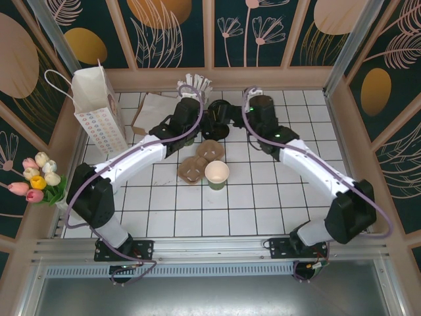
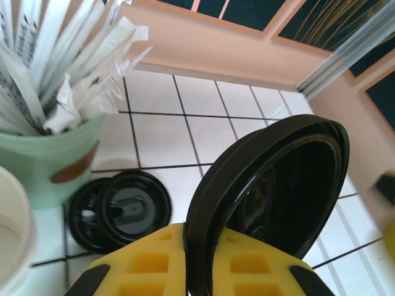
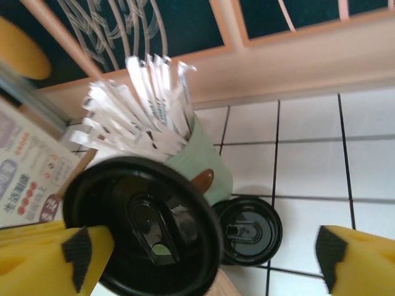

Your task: Pack the takeout coffee

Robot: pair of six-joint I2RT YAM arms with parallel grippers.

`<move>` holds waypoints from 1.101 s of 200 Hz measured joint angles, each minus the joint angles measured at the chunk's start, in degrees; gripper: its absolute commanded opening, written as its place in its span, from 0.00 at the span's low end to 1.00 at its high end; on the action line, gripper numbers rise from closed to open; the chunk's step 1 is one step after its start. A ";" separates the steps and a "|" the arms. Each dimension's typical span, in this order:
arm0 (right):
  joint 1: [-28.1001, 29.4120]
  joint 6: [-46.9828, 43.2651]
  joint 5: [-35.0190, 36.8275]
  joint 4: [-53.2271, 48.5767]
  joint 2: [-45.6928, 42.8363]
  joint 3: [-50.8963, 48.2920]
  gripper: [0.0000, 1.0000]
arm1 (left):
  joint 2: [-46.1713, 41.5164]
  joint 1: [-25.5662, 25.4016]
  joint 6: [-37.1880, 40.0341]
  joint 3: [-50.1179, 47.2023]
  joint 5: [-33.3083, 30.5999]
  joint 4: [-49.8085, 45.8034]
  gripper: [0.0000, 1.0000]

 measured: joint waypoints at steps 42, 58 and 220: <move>-8.33 -13.55 -16.59 -3.93 -6.25 1.75 0.99 | -4.76 0.02 14.62 -4.59 -1.38 3.30 0.00; -8.46 -17.92 -20.87 -7.21 -5.81 4.17 0.97 | -6.27 0.02 20.28 -5.29 -1.27 5.03 0.00; -6.93 54.12 -29.68 4.55 -3.34 9.35 0.79 | -8.33 -0.04 67.28 -12.59 -10.75 39.15 0.00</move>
